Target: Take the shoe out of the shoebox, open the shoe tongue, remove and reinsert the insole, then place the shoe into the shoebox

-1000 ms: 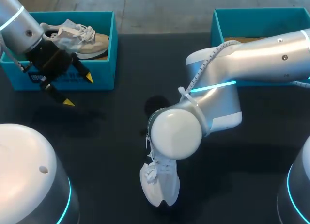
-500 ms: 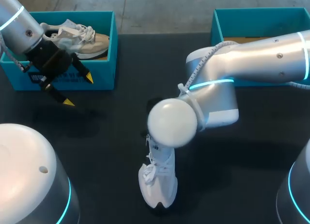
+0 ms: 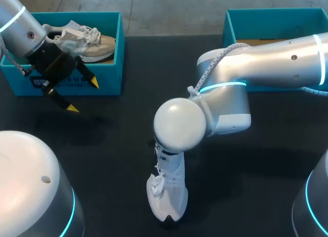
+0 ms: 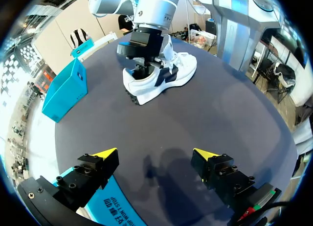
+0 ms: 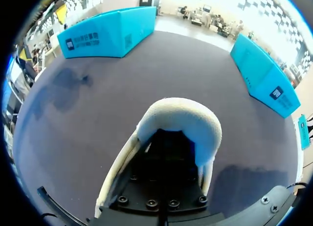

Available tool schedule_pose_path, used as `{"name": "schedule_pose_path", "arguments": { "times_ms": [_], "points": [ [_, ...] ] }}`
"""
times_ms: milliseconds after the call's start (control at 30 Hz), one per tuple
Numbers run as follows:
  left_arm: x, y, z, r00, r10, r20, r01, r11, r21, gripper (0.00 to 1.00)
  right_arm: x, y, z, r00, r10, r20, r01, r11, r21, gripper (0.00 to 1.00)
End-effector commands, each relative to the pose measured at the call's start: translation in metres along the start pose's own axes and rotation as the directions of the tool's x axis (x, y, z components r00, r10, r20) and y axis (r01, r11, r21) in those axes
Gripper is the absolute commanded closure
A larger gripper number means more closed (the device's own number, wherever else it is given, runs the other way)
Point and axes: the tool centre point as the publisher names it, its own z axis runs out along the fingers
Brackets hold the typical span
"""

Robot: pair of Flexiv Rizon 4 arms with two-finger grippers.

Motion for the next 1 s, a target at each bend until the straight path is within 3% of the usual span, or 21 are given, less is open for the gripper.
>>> {"name": "schedule_pose_path", "arguments": {
  "times_ms": [33,267,1000],
  "points": [
    [0.001,0.000,0.000,1.000,0.000,-0.001,0.000,1.000,-0.003,0.00,0.004,-0.005,-0.032,0.972,0.229,0.043,-0.224,0.970,-0.096,1.00],
    [0.001,0.000,0.000,1.000,0.000,-0.001,0.000,1.000,-0.003,0.00,0.000,0.007,-0.046,0.975,0.212,0.063,-0.201,0.969,-0.144,1.00],
    [0.001,0.000,0.000,1.000,0.000,-0.001,0.000,1.000,-0.003,0.00,-0.001,0.024,-0.005,0.982,0.170,0.084,-0.163,0.983,-0.086,1.00]
  ]
}}
